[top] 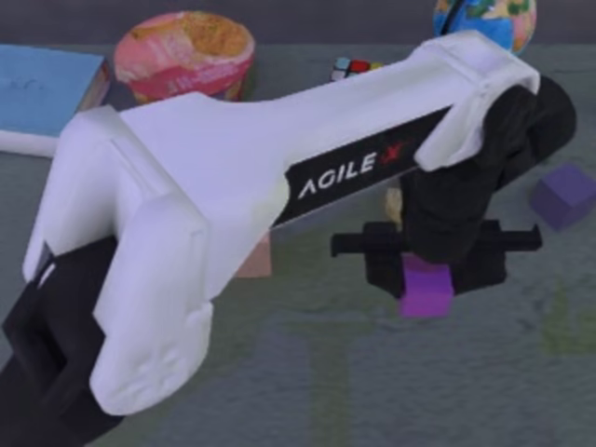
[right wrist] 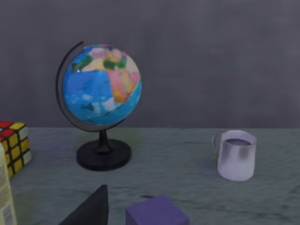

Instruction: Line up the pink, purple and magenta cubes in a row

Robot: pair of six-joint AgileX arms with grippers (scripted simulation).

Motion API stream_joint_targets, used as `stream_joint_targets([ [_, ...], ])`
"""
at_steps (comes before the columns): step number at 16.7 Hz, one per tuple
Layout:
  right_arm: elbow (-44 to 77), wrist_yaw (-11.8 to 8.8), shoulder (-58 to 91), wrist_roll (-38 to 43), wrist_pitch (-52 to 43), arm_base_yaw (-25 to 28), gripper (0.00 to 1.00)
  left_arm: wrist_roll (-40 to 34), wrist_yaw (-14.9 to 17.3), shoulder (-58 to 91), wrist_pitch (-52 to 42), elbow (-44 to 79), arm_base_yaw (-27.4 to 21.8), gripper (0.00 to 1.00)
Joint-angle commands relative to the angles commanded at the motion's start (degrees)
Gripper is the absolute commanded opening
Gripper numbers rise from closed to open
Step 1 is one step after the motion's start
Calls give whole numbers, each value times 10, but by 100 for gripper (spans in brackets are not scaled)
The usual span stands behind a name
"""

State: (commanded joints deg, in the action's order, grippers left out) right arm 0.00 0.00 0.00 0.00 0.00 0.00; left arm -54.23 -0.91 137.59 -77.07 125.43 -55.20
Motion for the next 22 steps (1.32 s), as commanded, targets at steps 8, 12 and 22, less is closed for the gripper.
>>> stream_joint_targets([
  [8, 0, 0, 0, 0, 0, 0, 100, 2, 0, 11, 96, -79, 2, 0],
  [12, 0, 0, 0, 0, 0, 0, 100, 2, 0, 21, 143, -123, 2, 0],
  [22, 0, 0, 0, 0, 0, 0, 100, 2, 0, 21, 143, -123, 2, 53],
])
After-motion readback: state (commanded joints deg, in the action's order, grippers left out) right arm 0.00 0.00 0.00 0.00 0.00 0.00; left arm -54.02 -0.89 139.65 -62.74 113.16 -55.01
